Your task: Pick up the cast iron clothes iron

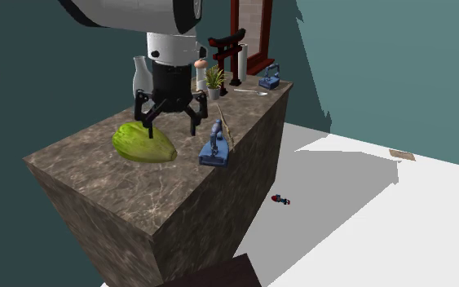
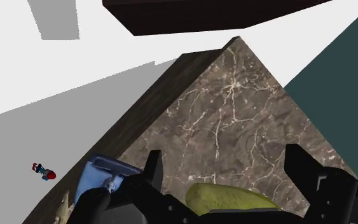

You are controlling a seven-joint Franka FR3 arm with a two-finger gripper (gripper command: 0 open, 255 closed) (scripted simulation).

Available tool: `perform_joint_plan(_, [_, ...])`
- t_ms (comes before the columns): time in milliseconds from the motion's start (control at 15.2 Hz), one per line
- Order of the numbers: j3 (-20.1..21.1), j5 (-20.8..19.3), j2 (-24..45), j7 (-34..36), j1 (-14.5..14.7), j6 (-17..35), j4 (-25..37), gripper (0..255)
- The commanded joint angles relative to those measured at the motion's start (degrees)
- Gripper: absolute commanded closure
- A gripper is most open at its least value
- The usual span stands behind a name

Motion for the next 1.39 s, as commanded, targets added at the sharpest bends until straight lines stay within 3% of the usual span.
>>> perform_joint_plan(0, [-1.33,1.0,4.11,-1.5,-0.33,2.75,1.97,0])
perform_joint_plan(726, [-6.18,10.91,25.28,-10.92,-4.09,10.5,16.88,0])
perform_joint_plan(1320, [-5.65,13.07,28.39,-12.94,-4.43,15.44,14.62,0])
